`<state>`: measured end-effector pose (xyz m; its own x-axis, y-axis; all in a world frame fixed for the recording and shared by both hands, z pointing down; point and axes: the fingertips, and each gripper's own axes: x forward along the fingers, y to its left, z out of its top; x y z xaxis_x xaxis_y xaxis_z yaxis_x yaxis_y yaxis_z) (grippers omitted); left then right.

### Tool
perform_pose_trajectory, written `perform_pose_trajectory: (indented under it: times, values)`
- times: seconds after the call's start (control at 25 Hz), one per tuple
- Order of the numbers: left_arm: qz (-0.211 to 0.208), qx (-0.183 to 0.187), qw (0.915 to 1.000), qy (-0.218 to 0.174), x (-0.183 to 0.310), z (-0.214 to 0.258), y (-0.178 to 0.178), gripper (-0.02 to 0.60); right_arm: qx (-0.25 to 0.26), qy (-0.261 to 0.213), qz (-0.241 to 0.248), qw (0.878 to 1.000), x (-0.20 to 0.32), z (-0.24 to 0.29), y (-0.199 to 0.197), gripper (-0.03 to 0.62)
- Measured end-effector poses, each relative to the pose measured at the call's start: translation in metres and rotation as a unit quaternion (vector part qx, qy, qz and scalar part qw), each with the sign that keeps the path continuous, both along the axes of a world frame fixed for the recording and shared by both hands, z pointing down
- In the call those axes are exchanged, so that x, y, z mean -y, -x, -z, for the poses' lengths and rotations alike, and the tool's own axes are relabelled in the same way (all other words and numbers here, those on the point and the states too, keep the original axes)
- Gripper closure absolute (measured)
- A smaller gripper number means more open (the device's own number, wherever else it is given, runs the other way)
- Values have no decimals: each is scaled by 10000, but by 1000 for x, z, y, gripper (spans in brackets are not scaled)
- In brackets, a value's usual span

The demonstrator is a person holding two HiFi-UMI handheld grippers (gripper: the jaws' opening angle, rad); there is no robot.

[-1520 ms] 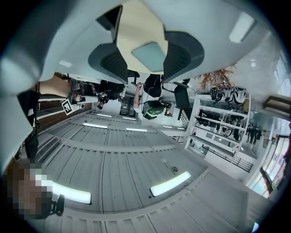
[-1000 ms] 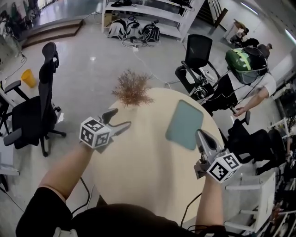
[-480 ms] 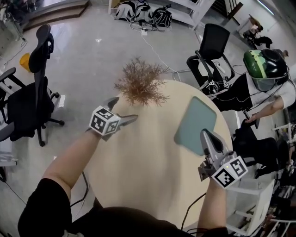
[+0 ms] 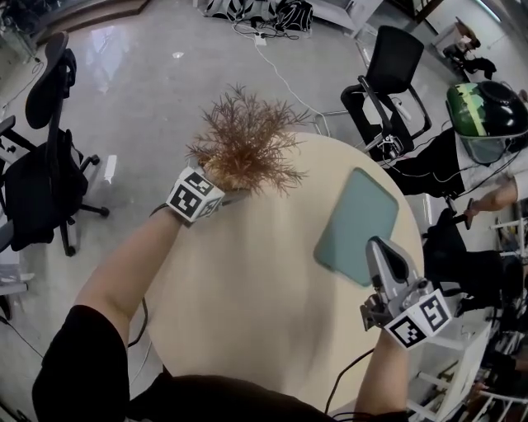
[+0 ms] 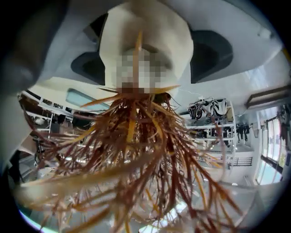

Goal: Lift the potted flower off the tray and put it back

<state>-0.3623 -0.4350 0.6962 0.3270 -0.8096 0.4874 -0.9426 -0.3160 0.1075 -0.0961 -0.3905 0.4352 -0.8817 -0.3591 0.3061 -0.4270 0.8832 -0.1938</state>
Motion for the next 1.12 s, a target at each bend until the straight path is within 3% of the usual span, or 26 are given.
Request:
perform_pose_trajectory:
  times: [0.28, 0.48, 0.64, 1.12]
  values:
    - [-208, 222, 9995, -117, 27, -3, -3, 14, 11, 85, -2, 10000, 14, -16, 2, 579]
    - [-456, 195, 9985, -236, 36, 1, -13, 28, 16, 144, -21, 9999, 16, -25, 2, 579]
    - [-412, 176, 9986, -265, 38, 1, -14, 45, 6, 178, -89, 9998, 16, -28, 0, 579]
    - [-345, -301, 9976, -528, 28, 20, -26, 48, -303, 71, -243, 9992, 1, -6, -25, 579]
